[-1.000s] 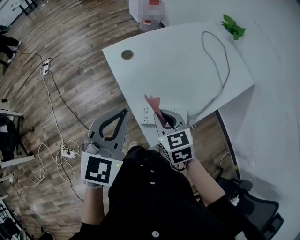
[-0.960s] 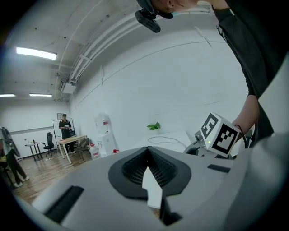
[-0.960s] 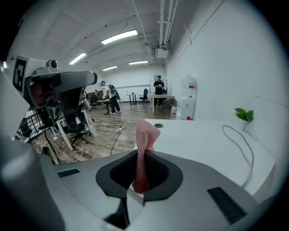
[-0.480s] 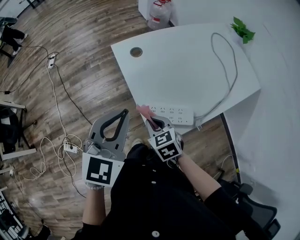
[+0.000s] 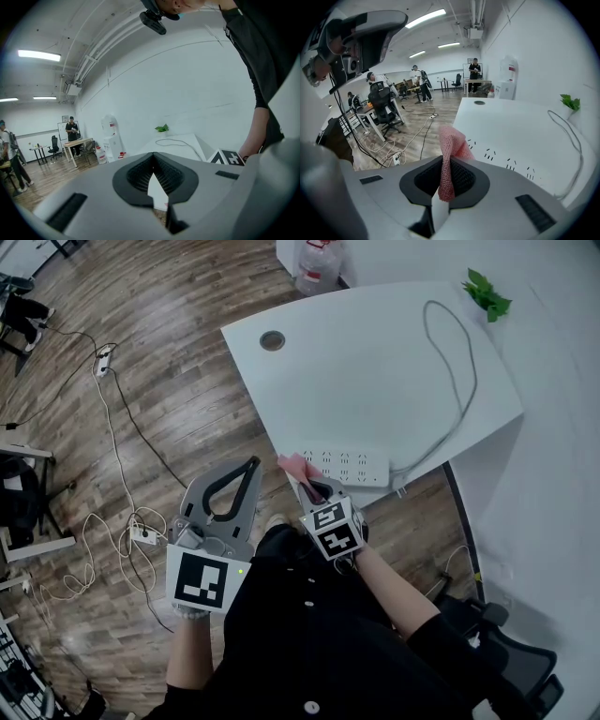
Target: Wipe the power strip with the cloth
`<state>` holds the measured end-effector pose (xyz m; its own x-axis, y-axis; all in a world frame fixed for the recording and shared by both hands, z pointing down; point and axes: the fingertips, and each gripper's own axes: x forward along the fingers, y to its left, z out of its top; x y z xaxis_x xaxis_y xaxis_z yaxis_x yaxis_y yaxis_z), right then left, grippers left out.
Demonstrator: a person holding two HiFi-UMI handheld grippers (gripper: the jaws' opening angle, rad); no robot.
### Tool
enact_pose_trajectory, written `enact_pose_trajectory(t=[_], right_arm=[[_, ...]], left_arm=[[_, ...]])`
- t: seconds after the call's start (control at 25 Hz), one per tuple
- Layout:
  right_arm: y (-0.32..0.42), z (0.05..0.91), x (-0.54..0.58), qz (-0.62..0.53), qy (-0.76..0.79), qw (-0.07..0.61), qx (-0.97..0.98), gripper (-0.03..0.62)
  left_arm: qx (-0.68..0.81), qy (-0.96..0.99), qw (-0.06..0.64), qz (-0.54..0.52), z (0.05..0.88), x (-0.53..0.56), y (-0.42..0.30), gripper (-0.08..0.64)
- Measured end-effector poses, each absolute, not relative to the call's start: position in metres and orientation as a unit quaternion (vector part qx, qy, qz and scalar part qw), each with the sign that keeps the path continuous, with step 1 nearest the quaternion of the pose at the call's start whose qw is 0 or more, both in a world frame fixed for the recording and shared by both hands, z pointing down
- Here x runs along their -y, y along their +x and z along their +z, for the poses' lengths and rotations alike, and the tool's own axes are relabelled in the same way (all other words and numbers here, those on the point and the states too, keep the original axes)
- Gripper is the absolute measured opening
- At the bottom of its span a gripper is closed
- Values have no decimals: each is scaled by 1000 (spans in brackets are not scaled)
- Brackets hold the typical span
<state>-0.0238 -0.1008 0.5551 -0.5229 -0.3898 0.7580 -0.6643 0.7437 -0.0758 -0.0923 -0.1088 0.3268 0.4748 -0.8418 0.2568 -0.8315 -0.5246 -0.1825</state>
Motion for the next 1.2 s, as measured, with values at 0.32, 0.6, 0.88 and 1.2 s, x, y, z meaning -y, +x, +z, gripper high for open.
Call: enact_pose_trajectory(t=[0.32, 0.6, 0.88, 1.2], right_arm=[[5, 558, 101, 196, 340, 376, 840, 54], [41, 558, 102, 205, 379, 376, 820, 54], [70, 558, 103, 221, 416, 369, 801, 54], [115, 560, 106, 223, 461, 372, 774, 54]], left_arm=[[-469, -869, 21, -158, 327, 111, -78, 14], [-451, -879, 21, -155, 328, 113, -62, 14], [-431, -889, 26, -153, 327, 116, -45, 14], [-412, -899, 32, -147, 325, 119, -26, 14]])
